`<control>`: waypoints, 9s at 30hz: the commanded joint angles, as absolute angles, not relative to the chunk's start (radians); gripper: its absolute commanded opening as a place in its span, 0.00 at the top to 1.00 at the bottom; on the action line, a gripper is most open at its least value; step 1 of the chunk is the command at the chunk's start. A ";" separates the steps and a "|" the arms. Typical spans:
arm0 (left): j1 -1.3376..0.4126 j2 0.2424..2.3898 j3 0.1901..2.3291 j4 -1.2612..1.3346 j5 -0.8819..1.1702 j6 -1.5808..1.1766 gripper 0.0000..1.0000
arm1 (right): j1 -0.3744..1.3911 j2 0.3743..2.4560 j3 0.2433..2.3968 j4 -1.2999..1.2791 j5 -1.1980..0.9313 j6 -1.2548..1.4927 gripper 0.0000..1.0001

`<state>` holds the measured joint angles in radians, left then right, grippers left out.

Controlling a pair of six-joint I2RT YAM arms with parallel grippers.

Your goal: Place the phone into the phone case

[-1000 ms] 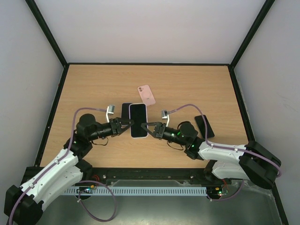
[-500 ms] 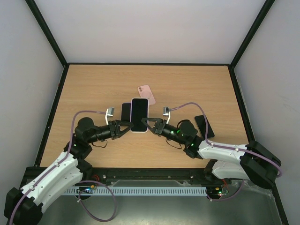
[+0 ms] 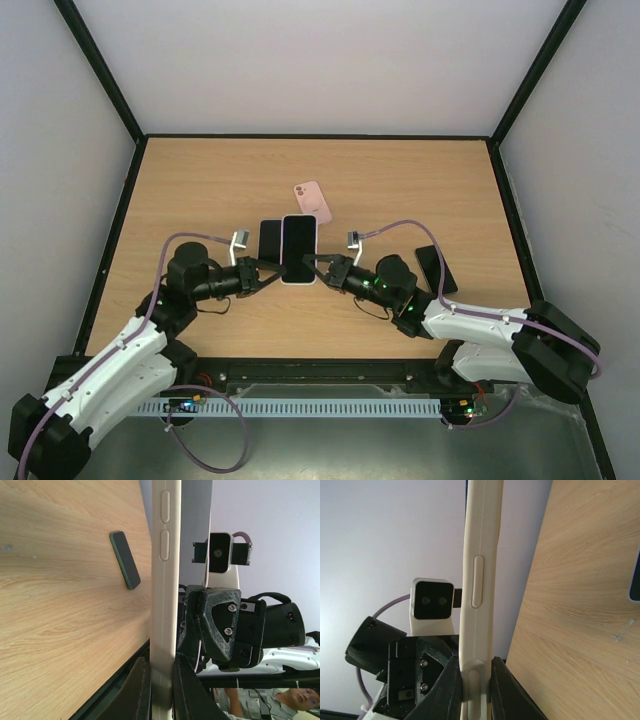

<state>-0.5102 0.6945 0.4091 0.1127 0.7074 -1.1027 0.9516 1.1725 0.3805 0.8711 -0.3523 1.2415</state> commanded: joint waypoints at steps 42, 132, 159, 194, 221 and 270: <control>-0.502 0.706 0.575 -0.395 0.311 -0.806 0.00 | 0.704 1.605 0.519 0.735 -0.500 1.044 0.97; -0.491 0.617 0.541 -0.417 0.253 -0.829 0.00 | 0.661 2.195 1.507 -0.252 0.090 0.281 0.04; -0.491 0.585 0.492 -0.420 0.247 -0.873 0.00 | 0.662 2.083 1.411 -0.243 0.078 0.325 0.24; -0.489 0.514 0.409 -0.012 0.397 -1.083 0.28 | 0.919 1.279 0.577 0.559 -0.626 1.020 0.29; -0.489 0.482 0.404 -0.011 0.349 -1.140 0.97 | 0.974 1.242 0.500 0.621 -0.591 1.062 0.06; -0.836 1.099 0.482 -0.267 0.112 -1.001 0.88 | 0.866 1.109 0.700 -0.262 0.140 0.745 0.00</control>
